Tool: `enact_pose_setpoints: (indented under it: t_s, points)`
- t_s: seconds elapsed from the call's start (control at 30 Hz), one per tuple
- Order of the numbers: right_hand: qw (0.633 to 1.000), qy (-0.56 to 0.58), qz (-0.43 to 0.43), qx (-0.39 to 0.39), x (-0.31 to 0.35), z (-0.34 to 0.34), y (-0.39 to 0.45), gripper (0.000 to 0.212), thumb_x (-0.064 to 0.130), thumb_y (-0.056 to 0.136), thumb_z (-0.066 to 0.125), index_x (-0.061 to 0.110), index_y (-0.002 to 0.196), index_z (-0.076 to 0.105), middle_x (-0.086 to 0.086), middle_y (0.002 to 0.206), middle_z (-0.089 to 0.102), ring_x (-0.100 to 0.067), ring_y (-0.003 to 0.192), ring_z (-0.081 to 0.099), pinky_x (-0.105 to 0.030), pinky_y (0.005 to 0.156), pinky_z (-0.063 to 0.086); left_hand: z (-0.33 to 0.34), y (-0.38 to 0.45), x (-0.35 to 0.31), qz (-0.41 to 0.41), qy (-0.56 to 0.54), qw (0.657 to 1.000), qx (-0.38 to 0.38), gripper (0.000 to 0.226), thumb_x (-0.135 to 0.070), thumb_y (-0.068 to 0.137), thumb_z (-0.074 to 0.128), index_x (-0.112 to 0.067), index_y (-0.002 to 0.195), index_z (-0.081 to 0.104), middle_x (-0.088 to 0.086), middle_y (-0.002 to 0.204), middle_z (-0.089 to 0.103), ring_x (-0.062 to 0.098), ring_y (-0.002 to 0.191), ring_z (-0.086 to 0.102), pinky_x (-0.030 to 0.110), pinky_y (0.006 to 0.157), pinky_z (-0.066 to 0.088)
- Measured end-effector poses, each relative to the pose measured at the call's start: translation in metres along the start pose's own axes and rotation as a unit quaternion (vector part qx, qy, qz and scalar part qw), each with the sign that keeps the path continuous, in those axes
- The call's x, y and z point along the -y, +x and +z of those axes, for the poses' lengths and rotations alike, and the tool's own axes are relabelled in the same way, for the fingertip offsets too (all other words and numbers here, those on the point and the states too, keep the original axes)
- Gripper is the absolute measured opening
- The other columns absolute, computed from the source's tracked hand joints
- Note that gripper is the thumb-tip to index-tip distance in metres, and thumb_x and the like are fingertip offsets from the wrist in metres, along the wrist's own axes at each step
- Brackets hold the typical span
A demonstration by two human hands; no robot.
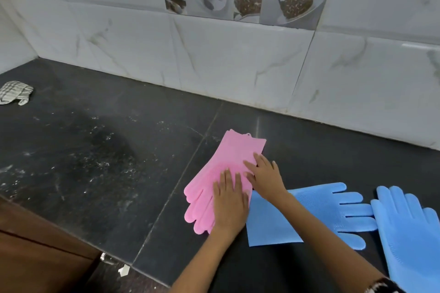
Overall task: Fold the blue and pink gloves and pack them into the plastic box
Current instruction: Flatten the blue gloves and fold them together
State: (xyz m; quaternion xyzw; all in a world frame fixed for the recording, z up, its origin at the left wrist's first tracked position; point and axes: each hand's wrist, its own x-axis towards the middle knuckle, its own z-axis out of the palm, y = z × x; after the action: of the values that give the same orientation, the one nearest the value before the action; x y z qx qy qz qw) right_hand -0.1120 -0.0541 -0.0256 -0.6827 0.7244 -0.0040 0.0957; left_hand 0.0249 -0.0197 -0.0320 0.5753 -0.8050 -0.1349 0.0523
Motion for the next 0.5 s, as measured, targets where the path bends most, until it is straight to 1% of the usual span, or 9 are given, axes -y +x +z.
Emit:
enact_pose_setpoints:
  t_s: [0.03,0.13,0.23,0.3,0.4,0.47,0.5]
  points:
    - [1.000,-0.003,0.002,0.009,-0.003,0.006,-0.005,0.046,0.038,0.100,0.031,0.029,0.145,0.026,-0.005,0.159,0.011,-0.023,0.145,0.014,-0.052,0.115,0.016,0.006,-0.001,0.001,0.004,0.007,1.000,-0.008,0.058,-0.036,0.102,0.018,-0.013,0.151,0.000,0.014,0.160,-0.001,0.029,0.147,-0.001,0.045,0.118,-0.002]
    - [1.000,-0.024,-0.009,0.013,-0.008,0.012,-0.004,0.049,0.039,0.101,0.024,0.031,0.148,0.014,-0.004,0.160,0.003,-0.021,0.147,0.008,-0.052,0.116,0.011,0.008,0.004,0.008,0.015,-0.010,0.999,-0.035,0.059,-0.038,0.101,0.022,-0.014,0.151,0.004,0.013,0.159,0.003,0.028,0.147,0.002,0.045,0.117,-0.004]
    - [1.000,-0.018,-0.017,0.014,-0.007,0.009,0.001,0.049,0.039,0.102,0.022,0.032,0.148,0.011,-0.003,0.160,0.002,-0.020,0.147,0.008,-0.051,0.116,0.008,0.007,0.010,0.016,0.030,-0.001,0.999,-0.032,0.059,-0.039,0.101,0.020,-0.016,0.152,0.002,0.010,0.160,0.000,0.026,0.147,0.000,0.043,0.117,-0.005]
    - [1.000,0.014,-0.021,0.009,-0.010,0.004,-0.001,0.049,0.038,0.101,0.025,0.030,0.148,0.015,-0.001,0.160,0.006,-0.020,0.146,0.012,-0.050,0.116,0.009,0.005,0.013,0.019,0.032,0.009,0.999,-0.019,0.059,-0.041,0.101,0.016,-0.017,0.152,-0.004,0.008,0.160,-0.004,0.024,0.148,-0.004,0.041,0.118,-0.006]
    - [0.998,0.067,-0.004,-0.016,-0.035,-0.003,-0.018,0.046,0.033,0.101,0.032,0.028,0.146,0.026,0.004,0.157,0.021,-0.015,0.144,0.020,-0.046,0.116,0.011,0.002,0.011,0.019,0.038,0.025,0.999,-0.017,0.059,-0.040,0.101,0.015,-0.016,0.151,-0.006,0.010,0.160,-0.005,0.026,0.147,-0.003,0.041,0.119,-0.003]
    - [0.997,0.071,0.021,-0.033,-0.065,-0.007,-0.038,0.040,0.029,0.100,0.036,0.027,0.140,0.039,0.006,0.153,0.031,-0.013,0.142,0.023,-0.043,0.116,0.012,0.000,0.011,0.014,0.060,0.025,0.998,-0.026,0.056,-0.037,0.102,0.018,-0.017,0.151,-0.001,0.010,0.160,-0.003,0.026,0.148,-0.001,0.040,0.118,-0.003]
    - [0.996,0.068,0.036,-0.041,-0.082,-0.010,-0.049,0.038,0.027,0.100,0.037,0.026,0.137,0.045,0.006,0.151,0.035,-0.013,0.142,0.025,-0.043,0.115,0.012,-0.001,0.011,0.009,0.082,0.023,0.996,-0.030,0.054,-0.034,0.102,0.020,-0.018,0.151,0.005,0.009,0.160,-0.001,0.026,0.148,-0.001,0.040,0.118,-0.004]
